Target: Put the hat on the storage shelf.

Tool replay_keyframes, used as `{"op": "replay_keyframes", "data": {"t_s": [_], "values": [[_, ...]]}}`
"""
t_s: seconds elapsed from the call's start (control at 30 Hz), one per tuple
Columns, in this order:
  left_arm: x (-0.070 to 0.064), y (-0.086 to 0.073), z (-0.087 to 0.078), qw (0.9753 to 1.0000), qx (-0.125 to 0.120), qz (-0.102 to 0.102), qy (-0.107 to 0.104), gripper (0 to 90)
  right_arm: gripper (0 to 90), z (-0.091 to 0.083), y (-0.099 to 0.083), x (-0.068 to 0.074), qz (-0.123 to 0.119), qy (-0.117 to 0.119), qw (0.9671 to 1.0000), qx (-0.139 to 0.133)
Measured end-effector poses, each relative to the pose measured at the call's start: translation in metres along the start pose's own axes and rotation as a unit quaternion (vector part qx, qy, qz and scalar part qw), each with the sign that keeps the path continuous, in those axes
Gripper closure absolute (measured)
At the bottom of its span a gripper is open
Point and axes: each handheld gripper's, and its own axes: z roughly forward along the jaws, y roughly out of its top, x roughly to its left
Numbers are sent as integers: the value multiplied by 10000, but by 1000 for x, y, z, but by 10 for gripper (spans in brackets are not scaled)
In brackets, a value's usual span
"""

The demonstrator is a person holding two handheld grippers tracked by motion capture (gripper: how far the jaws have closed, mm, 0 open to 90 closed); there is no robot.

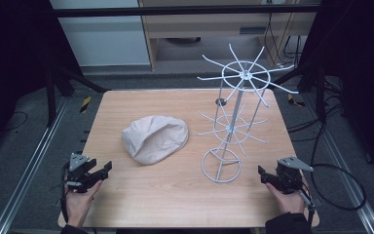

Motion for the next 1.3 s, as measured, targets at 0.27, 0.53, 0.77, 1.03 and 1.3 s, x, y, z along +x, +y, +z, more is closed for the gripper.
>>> {"op": "replay_keyframes", "data": {"t_s": [0.27, 0.53, 0.77, 1.03, 1.3], "values": [[-16, 10, -12, 9996, -61, 125, -234, 466, 329, -9, 5, 11, -75, 125, 9999, -67], [-30, 18, -12, 9990, 52, 270, -351, 488, 373, -15, 8, 18, -138, 207, 9996, -131], [-38, 28, -11, 9983, 110, 392, -426, 493, 418, -16, 9, 24, -222, 247, 9994, -86], [-48, 38, -5, 9980, 101, 477, -413, 490, 462, -16, 10, 28, -282, 353, 9990, 3], [-68, 42, 22, 9960, 334, 767, -302, 494, 481, -14, 10, 30, -311, 409, 9987, 71]]}}
